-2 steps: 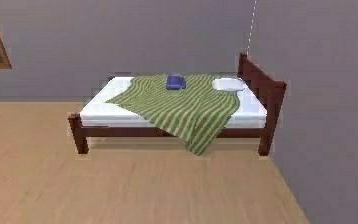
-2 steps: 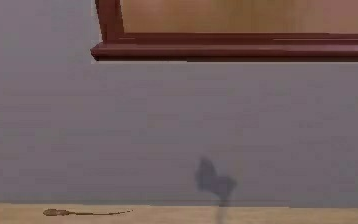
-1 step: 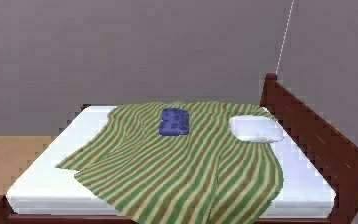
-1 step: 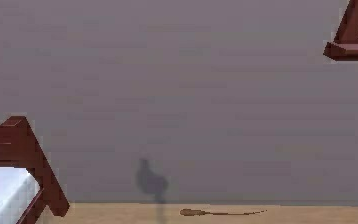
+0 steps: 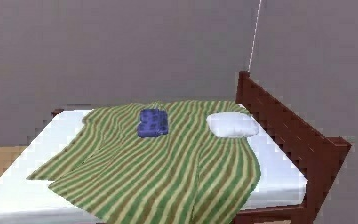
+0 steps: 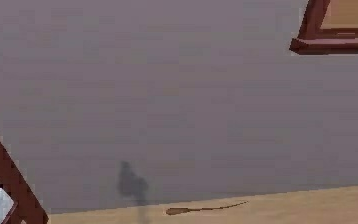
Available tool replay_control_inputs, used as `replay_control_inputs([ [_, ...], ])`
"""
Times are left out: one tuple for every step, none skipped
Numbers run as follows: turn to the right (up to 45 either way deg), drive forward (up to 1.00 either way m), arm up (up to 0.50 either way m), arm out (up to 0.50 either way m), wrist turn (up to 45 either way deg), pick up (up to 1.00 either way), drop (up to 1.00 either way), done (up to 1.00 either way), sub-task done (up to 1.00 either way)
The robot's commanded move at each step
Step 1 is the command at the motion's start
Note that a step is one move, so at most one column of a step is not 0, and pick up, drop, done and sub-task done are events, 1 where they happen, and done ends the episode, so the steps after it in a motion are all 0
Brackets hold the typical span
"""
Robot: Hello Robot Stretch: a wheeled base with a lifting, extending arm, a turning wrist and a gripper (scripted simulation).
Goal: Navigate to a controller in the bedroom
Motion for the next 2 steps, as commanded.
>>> replay_control_inputs([
  [0.0,0.15,0.00,0.00,0.0,0.00,0.00,0.00,0.00],
  [0.0,0.00,0.00,0.00,0.0,0.00,0.00,1.00,0.00],
])
